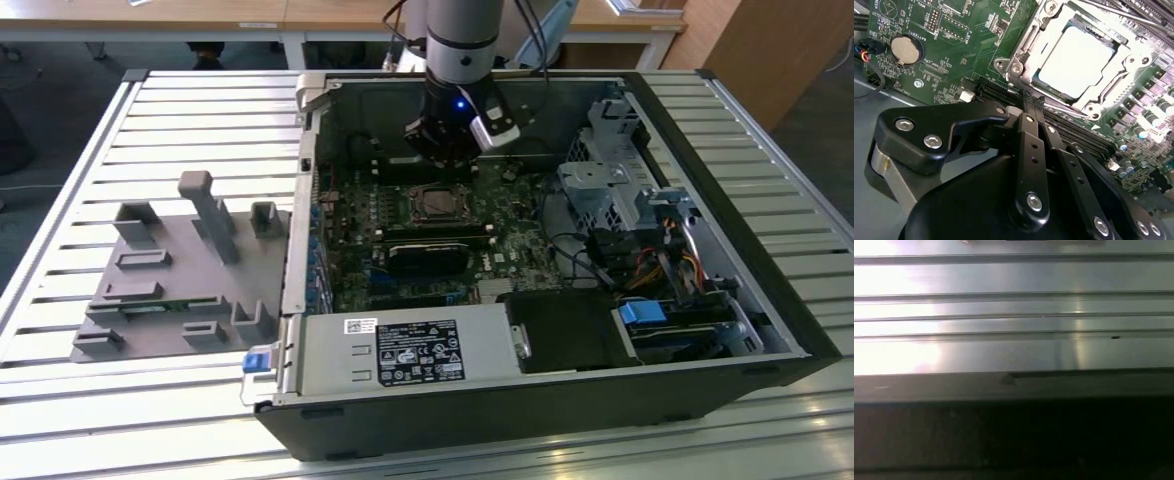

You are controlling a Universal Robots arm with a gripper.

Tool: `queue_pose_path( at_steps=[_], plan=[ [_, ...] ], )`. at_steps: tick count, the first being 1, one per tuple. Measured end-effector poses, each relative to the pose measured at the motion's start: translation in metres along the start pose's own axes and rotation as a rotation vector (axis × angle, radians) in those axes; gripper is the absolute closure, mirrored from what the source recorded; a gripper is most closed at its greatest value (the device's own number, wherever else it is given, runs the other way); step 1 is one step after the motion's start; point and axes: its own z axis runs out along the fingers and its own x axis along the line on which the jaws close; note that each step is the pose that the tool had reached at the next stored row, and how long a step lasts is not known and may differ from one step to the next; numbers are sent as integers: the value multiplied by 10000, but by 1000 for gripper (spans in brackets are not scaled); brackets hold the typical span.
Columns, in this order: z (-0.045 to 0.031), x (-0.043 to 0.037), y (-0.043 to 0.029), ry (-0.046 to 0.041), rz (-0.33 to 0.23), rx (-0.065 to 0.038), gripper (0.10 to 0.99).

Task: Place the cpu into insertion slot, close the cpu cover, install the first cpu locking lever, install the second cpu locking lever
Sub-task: 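Install the first cpu locking lever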

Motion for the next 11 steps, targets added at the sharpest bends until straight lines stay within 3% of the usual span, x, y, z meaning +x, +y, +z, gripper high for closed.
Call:
queue_pose_path(
  at_steps=[11],
  plan=[
    [43, -5, 10, -9, 1, 204, 980]
  ],
)
